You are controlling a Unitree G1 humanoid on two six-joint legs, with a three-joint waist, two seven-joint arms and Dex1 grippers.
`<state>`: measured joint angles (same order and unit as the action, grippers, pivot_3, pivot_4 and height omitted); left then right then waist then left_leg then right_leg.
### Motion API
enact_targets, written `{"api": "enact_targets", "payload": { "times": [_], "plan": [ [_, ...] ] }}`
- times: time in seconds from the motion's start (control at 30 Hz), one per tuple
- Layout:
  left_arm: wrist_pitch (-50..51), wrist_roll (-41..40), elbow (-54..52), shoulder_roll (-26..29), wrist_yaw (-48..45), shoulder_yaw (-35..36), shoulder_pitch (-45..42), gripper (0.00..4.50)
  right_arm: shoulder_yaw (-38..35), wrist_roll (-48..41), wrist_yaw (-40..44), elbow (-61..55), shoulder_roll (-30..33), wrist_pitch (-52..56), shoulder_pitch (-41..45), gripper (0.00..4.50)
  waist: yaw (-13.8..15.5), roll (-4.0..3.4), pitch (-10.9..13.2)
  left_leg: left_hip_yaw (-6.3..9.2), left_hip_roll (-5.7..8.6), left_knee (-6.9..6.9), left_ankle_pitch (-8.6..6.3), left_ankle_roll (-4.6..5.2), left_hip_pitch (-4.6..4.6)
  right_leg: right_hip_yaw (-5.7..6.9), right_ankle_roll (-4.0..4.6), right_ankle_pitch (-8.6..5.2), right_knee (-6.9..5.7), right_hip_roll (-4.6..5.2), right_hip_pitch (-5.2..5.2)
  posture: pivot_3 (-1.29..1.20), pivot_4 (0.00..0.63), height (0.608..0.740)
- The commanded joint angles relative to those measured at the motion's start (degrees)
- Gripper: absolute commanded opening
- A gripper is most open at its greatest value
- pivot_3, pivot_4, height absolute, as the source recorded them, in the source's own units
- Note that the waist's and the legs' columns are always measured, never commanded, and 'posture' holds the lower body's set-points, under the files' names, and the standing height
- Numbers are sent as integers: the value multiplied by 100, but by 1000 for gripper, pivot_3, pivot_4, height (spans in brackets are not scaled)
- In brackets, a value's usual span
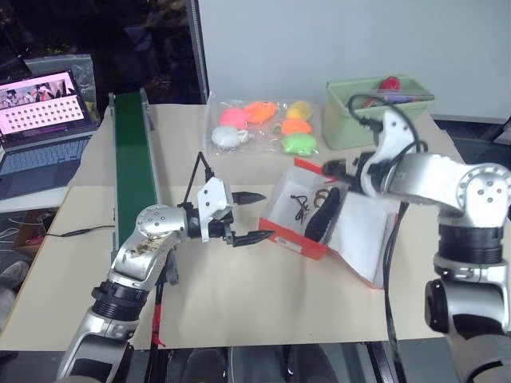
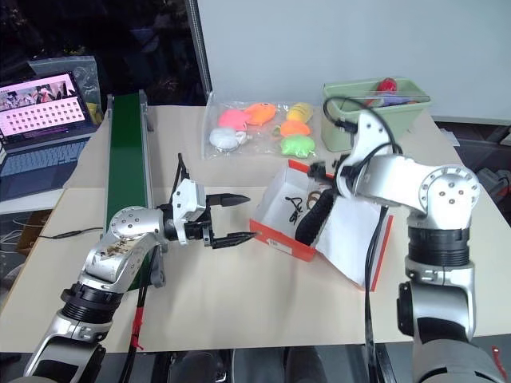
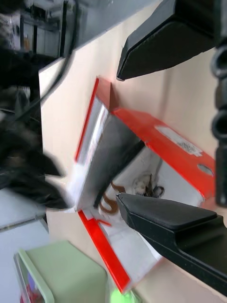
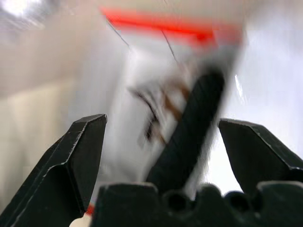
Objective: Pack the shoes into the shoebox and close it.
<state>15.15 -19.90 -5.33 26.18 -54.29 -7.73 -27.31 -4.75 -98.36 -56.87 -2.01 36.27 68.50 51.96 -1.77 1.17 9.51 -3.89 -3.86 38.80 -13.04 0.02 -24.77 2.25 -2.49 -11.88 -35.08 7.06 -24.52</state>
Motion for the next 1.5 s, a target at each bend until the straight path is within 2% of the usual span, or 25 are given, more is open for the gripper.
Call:
{"api": "enact_targets", "payload": {
  "times": [0.03, 0.1, 0.13, 0.17, 0.23, 0.3, 0.4, 0.57, 0.63, 0.7, 0.73, 0.87, 1.07, 1.2, 1.3, 1.5],
  "plan": [
    [231, 304, -49, -319, 1359, 551, -258, 4053, 422, 1411, 2082, -894, 362, -190, 252, 4419, 40, 0, 0, 1, -1, 0, 0, 1, -1, 0, 0, 0, 1, -1, 0, 0, 150, 729],
    [812, 662, -279, -859, 2995, 1039, -320, 4053, 1069, 2649, 3851, -1834, 913, -711, 65, 4419, 106, 0, 0, 2, 0, 3, -1, 1, -8, 3, -1, 0, 2, 0, -3, 0, 150, 729],
    [1067, 787, -402, -1039, 3560, 1235, -312, 4053, 1281, 3059, 4461, -2151, 1067, -927, -58, 4419, 124, 1, 0, 6, 0, 7, -1, 2, -16, 4, -3, -1, 2, 0, -9, 0, 150, 729],
    [1464, 1166, -830, -1430, 4496, 1519, -105, 4053, 1502, 3574, 5562, -2752, 1529, -1416, -525, 4419, 133, 4, -1, 12, 2, 9, -2, 3, -25, 5, -8, -3, 4, 0, -9, 0, 150, 729],
    [1932, 1863, -1628, -1876, 5625, 1739, 438, 4053, 1421, 3814, 7224, -3388, 2086, -1893, -1518, 4419, 178, 18, -9, 26, 5, 19, -7, 11, -41, 10, -23, -10, 0, 0, -3, 0, 150, 729],
    [2246, 2261, -2008, -2003, 6104, 1803, 744, 4053, 1161, 3955, 8186, -3449, 2161, -2392, -2263, 4419, 200, 30, -14, 27, 10, 21, -16, 25, -39, 10, -31, -14, 11, 1, 15, 0, 150, 729],
    [2394, 2329, -1996, -2040, 6307, 1981, 816, 4053, 1032, 4379, 8982, -3224, 1854, -3071, -2812, 4419, 219, 36, -8, 21, 14, 35, -18, 27, -40, 8, -31, -13, 3, 5, 10, 0, 150, 729],
    [2237, 2293, -1670, -1694, 6113, 2166, 997, 4053, 1342, 5259, 9437, -2700, 1120, -3603, -2902, 4419, 242, 39, -8, 35, 12, 48, -2, 8, 26, 10, -13, -8, 3, -3, 55, 0, 150, 729],
    [2210, 2218, -1602, -1604, 6042, 2261, 1050, 4053, 1445, 5500, 9520, -2582, 854, -3665, -2851, 4419, 240, 39, -8, 35, 12, 48, 5, 3, 32, 4, -23, -15, 1, -5, 54, 0, 150, 729],
    [2175, 2243, -1594, -1508, 6010, 2282, 1091, 4053, 1527, 5717, 9600, -2470, 621, -3708, -2811, 4419, 235, 39, -8, 35, 12, 48, 9, 1, 33, -5, 6, 2, -11, -9, 48, 0, 150, 729],
    [2173, 2209, -1605, -1531, 6033, 2345, 1099, 4276, 1584, 5839, 9669, -2420, 519, -3742, -2802, 4470, 237, 39, -8, 35, 12, 47, 9, 1, 32, -7, 7, 2, -16, -11, 44, 0, 150, 729],
    [2179, 2158, -1647, -1552, 6062, 2408, 1119, 4276, 1506, 5840, 9816, -2276, 135, -3625, -2778, 4470, 244, 39, -8, 35, 13, 35, 9, 1, 29, -6, 7, 2, -18, -12, 39, 0, 150, 729],
    [2267, 2222, -1585, -1551, 6124, 2367, 1026, 4276, 1433, 5921, 10029, -2204, -56, -3578, -2819, 4470, 249, 39, -8, 35, 13, 24, 8, 1, 28, -3, 6, 2, -9, -11, 41, 0, 150, 729],
    [2344, 2219, -1561, -1549, 6097, 2277, 971, 4276, 1401, 6292, 9839, -2159, -214, -3756, -2915, 4470, 247, 39, -8, 35, 13, 24, 9, 1, 31, -3, 6, 2, -16, -12, 40, 0, 150, 729],
    [2388, 2231, -1610, -1601, 6113, 2191, 984, 4276, 1442, 6291, 10140, -2253, -84, -3616, -3022, 4470, 252, 39, -8, 35, 14, 24, 9, 0, 31, -3, 6, 2, -14, -12, 41, 0, 150, 729],
    [2232, 2251, -1054, -1495, 6059, 2090, 611, 4276, 1267, 6189, 10046, -2409, -183, -3395, -2976, 4470, 240, 39, -8, 35, 14, 24, 9, 0, 34, -3, 6, 2, -20, -12, 41, 0, 150, 729]
  ]
}}
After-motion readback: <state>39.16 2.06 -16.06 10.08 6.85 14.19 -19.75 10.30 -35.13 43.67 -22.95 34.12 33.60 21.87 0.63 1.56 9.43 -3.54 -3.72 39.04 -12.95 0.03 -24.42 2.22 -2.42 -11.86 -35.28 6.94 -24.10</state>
